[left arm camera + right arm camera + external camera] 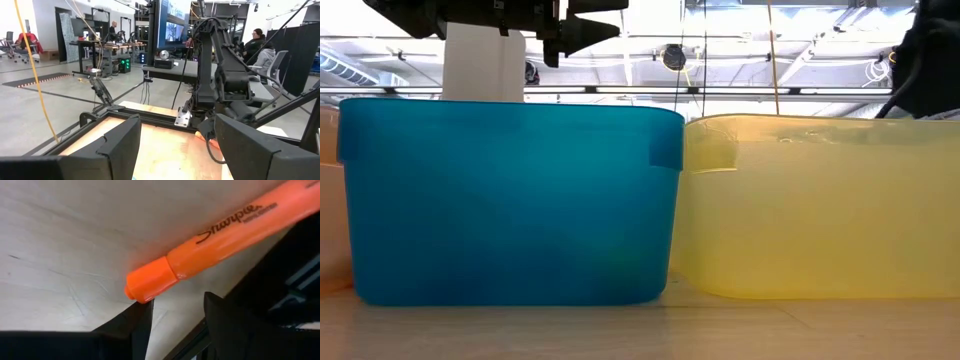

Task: Pick & Place Markers
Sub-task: Put the right orange highlighter pen into the blue bin

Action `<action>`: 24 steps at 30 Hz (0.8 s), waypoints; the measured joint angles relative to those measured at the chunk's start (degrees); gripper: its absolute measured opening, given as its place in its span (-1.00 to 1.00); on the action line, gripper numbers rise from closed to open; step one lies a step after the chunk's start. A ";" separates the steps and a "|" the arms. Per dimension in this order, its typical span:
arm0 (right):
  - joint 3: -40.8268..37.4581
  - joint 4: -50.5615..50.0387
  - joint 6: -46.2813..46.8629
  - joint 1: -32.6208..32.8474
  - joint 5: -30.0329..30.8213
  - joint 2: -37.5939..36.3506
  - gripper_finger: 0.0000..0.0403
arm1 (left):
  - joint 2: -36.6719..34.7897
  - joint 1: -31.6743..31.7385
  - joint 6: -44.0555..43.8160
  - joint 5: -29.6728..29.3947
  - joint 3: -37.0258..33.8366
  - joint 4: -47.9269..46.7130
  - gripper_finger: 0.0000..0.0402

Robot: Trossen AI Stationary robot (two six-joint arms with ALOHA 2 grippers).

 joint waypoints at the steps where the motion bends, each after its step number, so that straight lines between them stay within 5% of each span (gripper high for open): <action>1: 0.02 0.06 -1.30 -1.00 0.12 -0.04 -0.16 | 0.00 0.00 0.00 -0.01 0.00 0.02 0.28; 24: 0.07 1.69 -20.67 -15.09 9.44 -3.23 -0.16 | 0.00 0.31 0.01 -0.01 0.00 0.16 0.28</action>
